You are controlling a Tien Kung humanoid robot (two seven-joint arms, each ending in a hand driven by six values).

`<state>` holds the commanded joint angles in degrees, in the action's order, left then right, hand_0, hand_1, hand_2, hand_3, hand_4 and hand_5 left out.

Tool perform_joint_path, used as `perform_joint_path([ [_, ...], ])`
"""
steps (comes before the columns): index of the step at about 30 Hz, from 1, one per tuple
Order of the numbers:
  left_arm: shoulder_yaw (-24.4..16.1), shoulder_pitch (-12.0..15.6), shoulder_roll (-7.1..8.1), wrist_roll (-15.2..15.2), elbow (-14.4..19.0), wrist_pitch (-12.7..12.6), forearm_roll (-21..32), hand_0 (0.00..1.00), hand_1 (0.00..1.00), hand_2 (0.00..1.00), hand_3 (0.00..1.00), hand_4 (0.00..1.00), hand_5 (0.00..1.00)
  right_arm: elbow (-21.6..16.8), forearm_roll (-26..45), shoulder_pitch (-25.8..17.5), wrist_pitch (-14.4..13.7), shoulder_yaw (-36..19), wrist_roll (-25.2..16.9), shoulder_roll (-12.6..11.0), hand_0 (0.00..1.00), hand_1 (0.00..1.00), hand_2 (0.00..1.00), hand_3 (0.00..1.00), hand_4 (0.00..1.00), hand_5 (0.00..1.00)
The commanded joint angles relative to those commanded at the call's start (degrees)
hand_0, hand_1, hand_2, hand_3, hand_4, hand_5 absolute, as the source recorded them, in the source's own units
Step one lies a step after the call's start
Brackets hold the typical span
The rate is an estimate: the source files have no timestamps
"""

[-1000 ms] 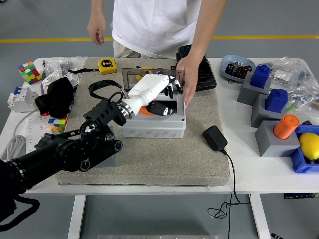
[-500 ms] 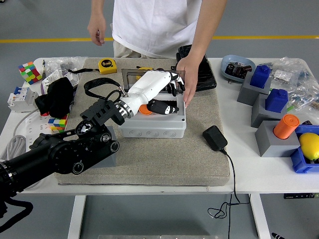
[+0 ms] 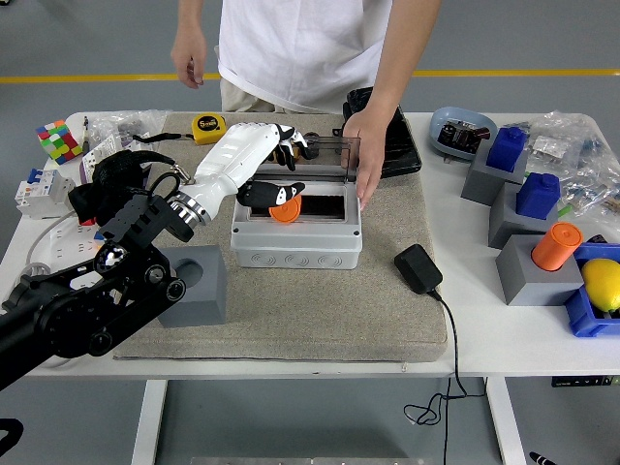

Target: Fetch the battery,place it into the box,close the lid of the box

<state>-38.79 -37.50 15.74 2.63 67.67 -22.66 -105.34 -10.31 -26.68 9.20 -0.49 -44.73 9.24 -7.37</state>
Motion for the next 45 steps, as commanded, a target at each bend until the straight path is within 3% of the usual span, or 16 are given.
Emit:
perform_joint_path([
  [8,0.33,1.16,0.08,-2.37,-3.11,2.29,-3.47,0.328,0.445,0.428,0.534,0.002,0.002,0.0,0.36,0.1,-0.09,0.31,-0.1,0.04,0.651,0.671,0.687,0.58,0.956,0.546],
  [13,0.92,2.14,0.13,-3.75,-2.97,4.0,-4.2,0.333,0.465,0.432,0.559,0.002,0.002,0.0,-0.07,-0.07,-0.06,-0.1,0.08,0.05,0.651,0.672,0.687,0.579,0.956,0.545],
  [27,-0.4,3.63,1.8,-6.75,0.06,7.26,-5.61,0.344,0.495,0.452,0.597,0.002,0.002,0.0,-0.01,0.0,-0.12,-0.21,-0.01,0.0,0.651,0.671,0.687,0.58,0.956,0.544],
  [45,0.22,4.49,2.05,-7.23,5.45,7.32,-1.25,0.346,0.472,0.446,0.625,0.002,0.002,0.0,-0.23,-0.06,-0.08,-0.32,0.06,-0.09,0.651,0.671,0.687,0.581,0.957,0.544],
])
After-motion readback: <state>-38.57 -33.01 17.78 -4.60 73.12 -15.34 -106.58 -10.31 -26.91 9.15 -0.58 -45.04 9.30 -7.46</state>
